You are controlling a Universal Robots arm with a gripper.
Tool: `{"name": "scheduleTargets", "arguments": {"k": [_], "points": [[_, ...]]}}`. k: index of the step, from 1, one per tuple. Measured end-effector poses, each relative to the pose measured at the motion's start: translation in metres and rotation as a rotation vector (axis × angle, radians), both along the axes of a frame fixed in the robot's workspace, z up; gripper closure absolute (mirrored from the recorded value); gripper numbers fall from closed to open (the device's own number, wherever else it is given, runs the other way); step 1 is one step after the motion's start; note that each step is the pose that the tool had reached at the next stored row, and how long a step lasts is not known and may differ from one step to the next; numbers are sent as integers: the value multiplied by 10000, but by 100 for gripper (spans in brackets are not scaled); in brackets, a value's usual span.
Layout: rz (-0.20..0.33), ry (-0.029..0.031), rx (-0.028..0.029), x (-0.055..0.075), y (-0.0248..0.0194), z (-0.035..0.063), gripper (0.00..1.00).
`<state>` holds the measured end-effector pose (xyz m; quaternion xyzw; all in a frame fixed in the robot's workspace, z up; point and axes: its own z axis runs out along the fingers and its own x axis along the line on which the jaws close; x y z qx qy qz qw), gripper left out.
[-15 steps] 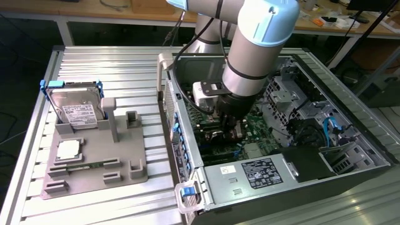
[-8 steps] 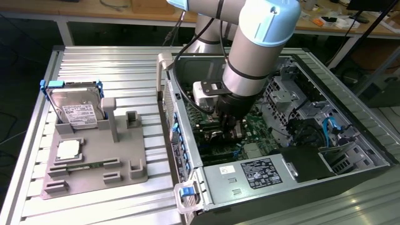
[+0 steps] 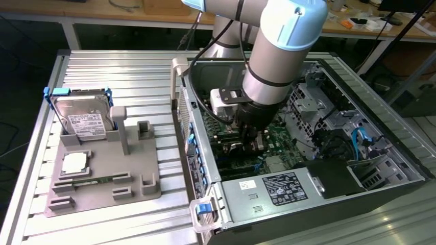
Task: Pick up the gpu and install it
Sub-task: 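Insert the gpu into the slot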
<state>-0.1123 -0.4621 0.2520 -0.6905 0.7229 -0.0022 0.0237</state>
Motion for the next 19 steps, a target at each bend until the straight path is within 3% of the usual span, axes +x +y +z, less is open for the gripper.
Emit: {"name": "scheduleTargets", "arguments": {"k": [7, 16, 17, 19], "points": [[-1, -1, 2, -1, 0, -57, 73], [0, -2, 3, 0, 0, -58, 73], [-1, -18, 29, 1, 3, -71, 72], [0, -1, -6, 0, 0, -56, 66]]}}
